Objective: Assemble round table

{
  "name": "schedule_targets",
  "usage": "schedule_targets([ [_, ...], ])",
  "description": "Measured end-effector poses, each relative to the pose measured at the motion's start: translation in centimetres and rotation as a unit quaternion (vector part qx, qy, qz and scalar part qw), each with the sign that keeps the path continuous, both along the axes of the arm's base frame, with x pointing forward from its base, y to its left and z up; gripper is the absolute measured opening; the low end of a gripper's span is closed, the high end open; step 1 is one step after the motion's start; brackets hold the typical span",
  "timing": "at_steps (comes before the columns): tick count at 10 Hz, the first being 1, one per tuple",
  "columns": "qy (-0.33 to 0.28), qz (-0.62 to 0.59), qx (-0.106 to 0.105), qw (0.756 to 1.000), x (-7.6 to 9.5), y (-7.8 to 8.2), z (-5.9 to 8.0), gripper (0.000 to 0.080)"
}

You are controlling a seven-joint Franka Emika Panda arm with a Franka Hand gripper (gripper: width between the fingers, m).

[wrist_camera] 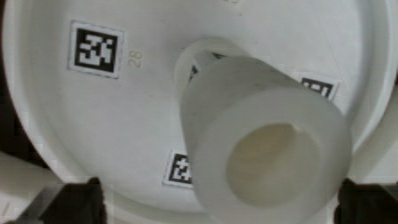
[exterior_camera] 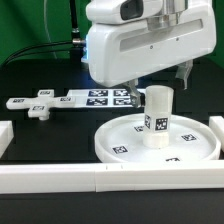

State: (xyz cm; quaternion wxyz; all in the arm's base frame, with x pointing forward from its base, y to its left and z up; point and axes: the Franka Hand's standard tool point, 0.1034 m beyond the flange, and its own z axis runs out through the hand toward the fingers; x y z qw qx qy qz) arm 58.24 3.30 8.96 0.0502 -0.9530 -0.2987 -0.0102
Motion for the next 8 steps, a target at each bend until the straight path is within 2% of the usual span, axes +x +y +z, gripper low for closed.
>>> schedule_targets([
  [4, -0.008, 0.157, -0.016, 0.987, -0.11, -0.18, -0.39, 0.0649],
  [8, -0.013, 0.262, -0.015, 0.965, -0.36, -0.6, -0.7, 0.064],
])
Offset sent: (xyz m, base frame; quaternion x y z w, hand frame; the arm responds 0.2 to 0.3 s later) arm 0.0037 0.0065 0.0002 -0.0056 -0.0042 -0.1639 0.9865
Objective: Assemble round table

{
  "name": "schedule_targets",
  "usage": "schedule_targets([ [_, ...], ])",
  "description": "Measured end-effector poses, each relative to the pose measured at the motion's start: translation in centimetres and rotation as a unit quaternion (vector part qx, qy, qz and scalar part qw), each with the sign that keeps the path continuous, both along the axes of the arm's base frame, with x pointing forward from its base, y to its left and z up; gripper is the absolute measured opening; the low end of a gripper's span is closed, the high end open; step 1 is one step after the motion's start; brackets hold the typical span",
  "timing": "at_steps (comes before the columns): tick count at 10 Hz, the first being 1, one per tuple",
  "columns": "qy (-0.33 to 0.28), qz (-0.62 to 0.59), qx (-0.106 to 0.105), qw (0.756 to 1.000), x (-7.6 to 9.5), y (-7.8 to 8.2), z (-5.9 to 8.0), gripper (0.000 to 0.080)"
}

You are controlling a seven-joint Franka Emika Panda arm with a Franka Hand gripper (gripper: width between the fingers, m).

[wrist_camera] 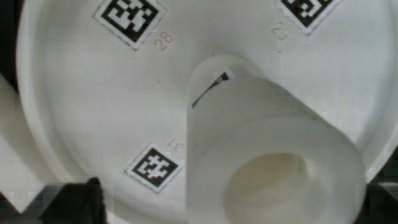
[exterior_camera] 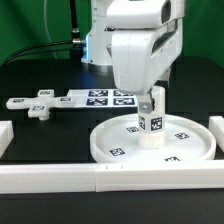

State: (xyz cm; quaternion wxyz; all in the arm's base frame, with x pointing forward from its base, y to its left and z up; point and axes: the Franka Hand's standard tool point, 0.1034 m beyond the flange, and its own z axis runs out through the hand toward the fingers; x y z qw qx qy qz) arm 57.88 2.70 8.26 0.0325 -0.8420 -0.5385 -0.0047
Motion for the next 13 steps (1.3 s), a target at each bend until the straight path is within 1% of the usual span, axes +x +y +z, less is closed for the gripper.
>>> schedule_targets([
  [1, 0.001, -0.003, 0.0, 1.0, -0.1, 0.0, -0.1, 0.0438],
  [2, 0.002, -0.004, 0.0, 1.0, -0.1, -0.2, -0.2, 0.0438],
  [5, 0.003, -0.004, 0.0, 1.0, -0.1, -0.2, -0.2, 0.0033],
  [6, 0.003, -0.005, 0.0, 1.0, -0.1, -0.2, -0.3, 0.0033],
  [7, 0.003, -0.005, 0.0, 1.0, -0.1, -0.3, -0.3, 0.0007],
  [8, 0.0, 0.013, -0.004, 1.0, 0.0, -0.5, -0.2, 0.0007],
  [10, -0.007, 0.081, -0.013, 0.997, 0.2, -1.8, 0.4, 0.0001],
  [11, -0.001, 0.07, -0.012, 0.997, 0.1, -2.3, 0.6, 0.0001],
  [12, 0.006, 0.048, -0.011, 0.999, -0.2, -2.7, 0.5, 0.0083],
  [13, 0.005, 0.048, -0.012, 0.999, -0.1, -2.6, 0.5, 0.0218],
])
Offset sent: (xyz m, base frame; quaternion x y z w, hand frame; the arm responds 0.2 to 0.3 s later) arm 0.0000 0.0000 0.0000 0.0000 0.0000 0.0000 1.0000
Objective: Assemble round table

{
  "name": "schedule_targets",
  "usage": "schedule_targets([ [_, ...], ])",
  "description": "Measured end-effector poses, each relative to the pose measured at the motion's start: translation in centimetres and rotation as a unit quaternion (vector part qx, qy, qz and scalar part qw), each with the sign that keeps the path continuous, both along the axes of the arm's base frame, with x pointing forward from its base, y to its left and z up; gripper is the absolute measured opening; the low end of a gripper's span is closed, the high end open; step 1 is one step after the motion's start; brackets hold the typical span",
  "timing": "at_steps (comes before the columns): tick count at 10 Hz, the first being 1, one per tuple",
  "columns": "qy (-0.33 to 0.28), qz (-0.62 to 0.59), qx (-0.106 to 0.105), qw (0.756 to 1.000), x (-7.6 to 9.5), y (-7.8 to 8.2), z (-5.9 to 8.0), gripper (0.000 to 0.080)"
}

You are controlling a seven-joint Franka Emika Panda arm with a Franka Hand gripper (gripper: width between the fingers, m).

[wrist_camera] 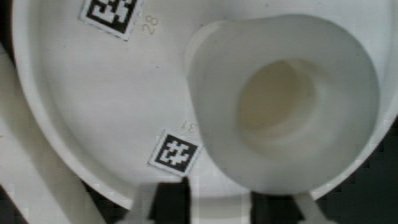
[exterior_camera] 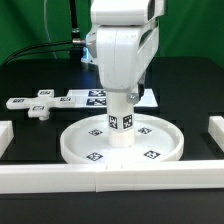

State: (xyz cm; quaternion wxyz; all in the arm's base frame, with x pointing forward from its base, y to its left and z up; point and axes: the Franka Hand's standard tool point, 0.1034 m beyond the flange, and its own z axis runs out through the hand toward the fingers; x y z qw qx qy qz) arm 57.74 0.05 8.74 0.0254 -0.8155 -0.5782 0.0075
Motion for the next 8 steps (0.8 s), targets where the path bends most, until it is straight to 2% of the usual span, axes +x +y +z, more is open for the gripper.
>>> schedule_targets([
  [1, 0.0, 0.0, 0.0, 1.0, 0.0, 0.0, 0.0, 0.0218],
  [2, 0.0, 0.001, 0.0, 1.0, 0.0, -0.1, 0.0, 0.0404],
  [3, 0.0, 0.006, -0.002, 1.0, -0.1, -0.3, 0.0, 0.055],
  [4, 0.0, 0.005, -0.003, 1.0, -0.1, -0.5, 0.1, 0.055],
  [5, 0.0, 0.003, -0.003, 1.0, -0.1, -0.9, 0.1, 0.0632],
  [8, 0.001, -0.008, -0.004, 1.0, -0.3, -2.4, 0.0, 0.0646],
])
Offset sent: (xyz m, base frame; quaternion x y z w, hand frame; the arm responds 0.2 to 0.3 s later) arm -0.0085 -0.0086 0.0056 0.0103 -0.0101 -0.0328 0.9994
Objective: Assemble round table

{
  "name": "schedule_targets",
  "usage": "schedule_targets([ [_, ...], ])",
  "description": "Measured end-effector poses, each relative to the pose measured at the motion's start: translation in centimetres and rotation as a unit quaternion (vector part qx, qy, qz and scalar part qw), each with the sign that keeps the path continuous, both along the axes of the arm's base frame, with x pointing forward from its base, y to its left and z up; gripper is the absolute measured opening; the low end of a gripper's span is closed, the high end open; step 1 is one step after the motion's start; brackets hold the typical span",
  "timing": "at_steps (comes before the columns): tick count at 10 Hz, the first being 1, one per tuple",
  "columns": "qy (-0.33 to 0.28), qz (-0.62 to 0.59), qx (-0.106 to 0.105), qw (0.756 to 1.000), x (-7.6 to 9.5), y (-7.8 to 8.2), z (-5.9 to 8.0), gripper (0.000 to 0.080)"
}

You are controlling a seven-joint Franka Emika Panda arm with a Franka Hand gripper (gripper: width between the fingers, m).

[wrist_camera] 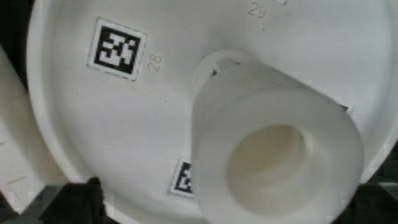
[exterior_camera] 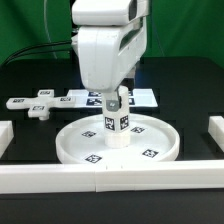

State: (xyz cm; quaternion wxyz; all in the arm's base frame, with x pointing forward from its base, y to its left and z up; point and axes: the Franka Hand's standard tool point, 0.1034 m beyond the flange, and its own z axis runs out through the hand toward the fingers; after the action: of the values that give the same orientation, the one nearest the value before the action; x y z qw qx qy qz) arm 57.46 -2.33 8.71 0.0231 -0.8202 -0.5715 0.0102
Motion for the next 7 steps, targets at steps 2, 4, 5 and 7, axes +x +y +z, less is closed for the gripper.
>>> schedule_targets([
  [2, 0.002, -0.002, 0.0, 1.0, -0.2, -0.2, -0.2, 0.0649],
  [4, 0.003, -0.005, 0.0, 1.0, -0.3, -0.5, -0.3, 0.0566],
  [5, 0.005, -0.007, 0.0, 1.0, -0.4, -0.7, -0.4, 0.0566],
  [7, 0.007, -0.012, 0.0, 1.0, -0.6, -1.3, -0.6, 0.0191],
])
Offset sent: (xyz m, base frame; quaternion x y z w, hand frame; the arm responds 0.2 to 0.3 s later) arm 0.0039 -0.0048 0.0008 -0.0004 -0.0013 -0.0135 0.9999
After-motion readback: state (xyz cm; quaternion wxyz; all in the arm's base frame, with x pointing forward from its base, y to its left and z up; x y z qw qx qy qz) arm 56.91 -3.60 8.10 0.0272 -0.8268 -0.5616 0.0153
